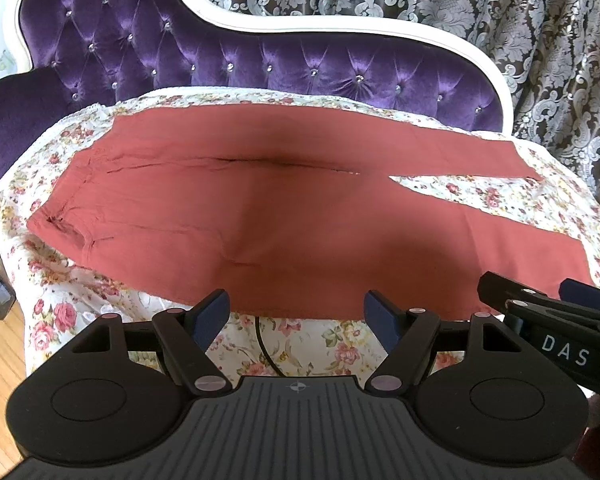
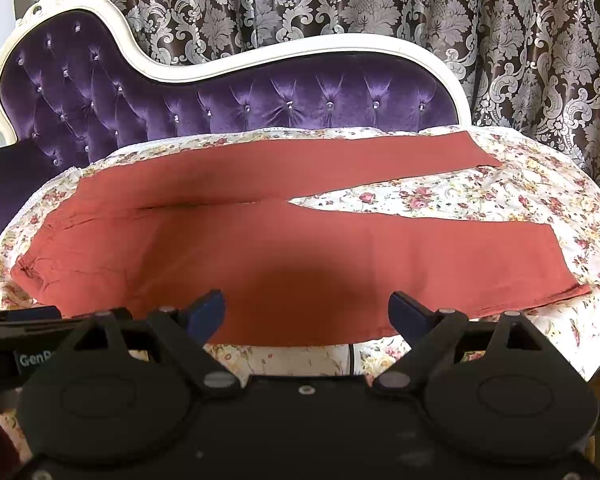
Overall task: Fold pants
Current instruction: 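Grasp the trouser leg hems with both grippers and lift them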
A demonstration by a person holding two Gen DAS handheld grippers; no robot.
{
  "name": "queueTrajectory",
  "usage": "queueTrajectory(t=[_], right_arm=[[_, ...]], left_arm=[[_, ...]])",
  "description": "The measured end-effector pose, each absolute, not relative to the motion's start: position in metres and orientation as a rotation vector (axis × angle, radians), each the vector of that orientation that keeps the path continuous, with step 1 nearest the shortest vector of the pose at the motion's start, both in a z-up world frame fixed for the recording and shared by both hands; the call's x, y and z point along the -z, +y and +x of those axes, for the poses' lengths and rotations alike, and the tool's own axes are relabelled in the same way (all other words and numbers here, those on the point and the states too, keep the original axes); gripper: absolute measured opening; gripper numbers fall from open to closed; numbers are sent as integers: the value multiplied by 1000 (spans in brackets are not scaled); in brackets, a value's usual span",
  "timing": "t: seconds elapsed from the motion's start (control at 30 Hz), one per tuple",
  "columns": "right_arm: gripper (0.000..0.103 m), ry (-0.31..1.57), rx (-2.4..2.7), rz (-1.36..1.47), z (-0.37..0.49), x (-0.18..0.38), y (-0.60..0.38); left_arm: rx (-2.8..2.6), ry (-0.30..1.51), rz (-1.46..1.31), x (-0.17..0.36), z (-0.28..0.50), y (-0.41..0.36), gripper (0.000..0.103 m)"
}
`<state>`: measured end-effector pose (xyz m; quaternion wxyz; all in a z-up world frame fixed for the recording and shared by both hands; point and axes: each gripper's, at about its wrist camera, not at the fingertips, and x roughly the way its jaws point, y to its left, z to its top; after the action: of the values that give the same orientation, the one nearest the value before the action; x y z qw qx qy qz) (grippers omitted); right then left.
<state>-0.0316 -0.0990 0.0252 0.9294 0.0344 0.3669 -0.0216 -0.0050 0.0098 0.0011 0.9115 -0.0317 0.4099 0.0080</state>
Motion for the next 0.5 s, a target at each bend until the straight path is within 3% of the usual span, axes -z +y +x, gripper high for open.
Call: queueTrajectory(t=[0.23, 0.5], right_arm=[[93, 716, 10, 79, -10, -25, -110], [90, 701, -42, 68, 74, -26, -148]], left_arm=[[10, 821, -51, -2, 25, 20, 72], [-60, 781, -5, 3, 92, 30, 72]])
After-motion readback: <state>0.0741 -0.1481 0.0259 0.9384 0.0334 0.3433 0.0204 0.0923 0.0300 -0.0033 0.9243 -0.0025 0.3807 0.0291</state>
